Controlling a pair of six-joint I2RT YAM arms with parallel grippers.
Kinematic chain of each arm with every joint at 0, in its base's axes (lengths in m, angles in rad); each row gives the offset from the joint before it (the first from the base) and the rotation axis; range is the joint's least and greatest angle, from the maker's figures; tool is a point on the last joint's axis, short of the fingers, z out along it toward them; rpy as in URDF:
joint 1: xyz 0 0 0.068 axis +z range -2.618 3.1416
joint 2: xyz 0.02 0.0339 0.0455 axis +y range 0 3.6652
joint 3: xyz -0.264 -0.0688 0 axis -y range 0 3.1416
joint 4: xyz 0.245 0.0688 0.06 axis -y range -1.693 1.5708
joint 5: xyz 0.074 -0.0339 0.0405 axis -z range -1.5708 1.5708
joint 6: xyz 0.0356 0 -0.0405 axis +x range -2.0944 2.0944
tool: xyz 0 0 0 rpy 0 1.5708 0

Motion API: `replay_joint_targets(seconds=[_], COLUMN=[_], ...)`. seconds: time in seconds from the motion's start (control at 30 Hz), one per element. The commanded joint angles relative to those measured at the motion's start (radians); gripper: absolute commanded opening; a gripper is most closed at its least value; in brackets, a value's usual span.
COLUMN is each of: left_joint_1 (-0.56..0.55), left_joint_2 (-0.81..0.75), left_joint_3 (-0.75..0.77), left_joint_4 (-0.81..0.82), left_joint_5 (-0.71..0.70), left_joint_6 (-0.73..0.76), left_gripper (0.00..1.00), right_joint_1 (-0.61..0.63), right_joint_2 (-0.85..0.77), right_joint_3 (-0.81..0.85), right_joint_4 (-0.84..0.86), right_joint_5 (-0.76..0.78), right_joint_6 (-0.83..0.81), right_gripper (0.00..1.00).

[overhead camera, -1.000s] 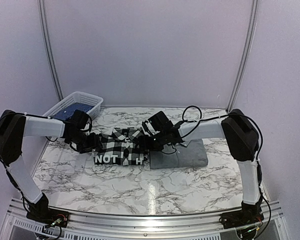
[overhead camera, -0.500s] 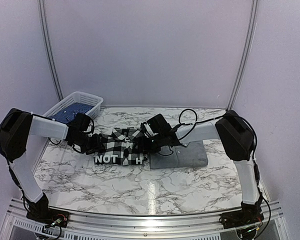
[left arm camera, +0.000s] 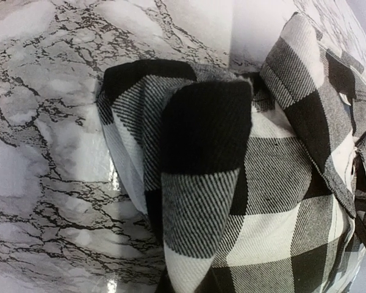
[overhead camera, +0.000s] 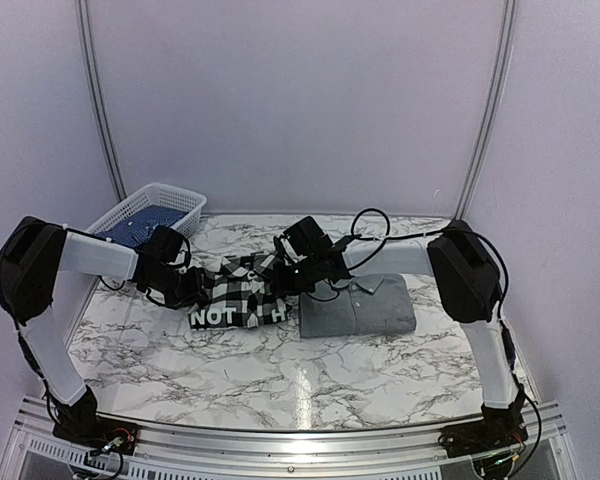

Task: Fold and stack the long sleeve shirts
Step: Pick up the square-folded shirt from the center of the board, then place the square-folded shirt on the square-folded shirt.

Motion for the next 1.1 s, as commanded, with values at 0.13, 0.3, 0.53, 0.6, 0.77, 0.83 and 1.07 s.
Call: replay_joint_targets(seconds=[0.13, 0.3, 0.53, 0.6, 0.77, 0.83, 1.07], left_joint_1=[-0.043, -0.106, -0.251, -0.292, -0.393, -0.421, -0.483], left_joint_2=[-0.129, -0.172, -0.127, -0.099, 0.012, 0.062, 0.219], left_joint_3=[0.067, 0.123, 0.242, 0.282, 0.382, 0.424, 0.543], left_joint_4=[-0.04, -0.048, -0.046, -0.043, -0.02, -0.006, 0.053], left_joint_5=[0.044, 0.028, -0.022, -0.032, -0.058, -0.062, -0.099], left_joint_6=[-0.039, -0.091, -0.169, -0.183, -0.227, -0.239, -0.276], left_gripper=[0.0, 0.0, 0.0, 0.0, 0.0, 0.0, 0.0], right_joint_1=[0.014, 0.005, -0.025, -0.039, -0.1, -0.128, -0.247], right_joint_2=[-0.086, -0.183, -0.396, -0.46, -0.615, -0.684, -0.795], right_joint_3=[0.1, 0.058, -0.149, -0.215, -0.398, -0.466, -0.639], right_joint_4=[-0.136, -0.184, -0.218, -0.226, -0.233, -0.234, -0.192], right_joint_5=[0.1, 0.152, 0.258, 0.272, 0.313, 0.332, 0.291], right_joint_6=[-0.077, -0.104, -0.12, -0.121, -0.121, -0.123, -0.162], right_gripper=[0.0, 0.0, 0.0, 0.0, 0.0, 0.0, 0.0])
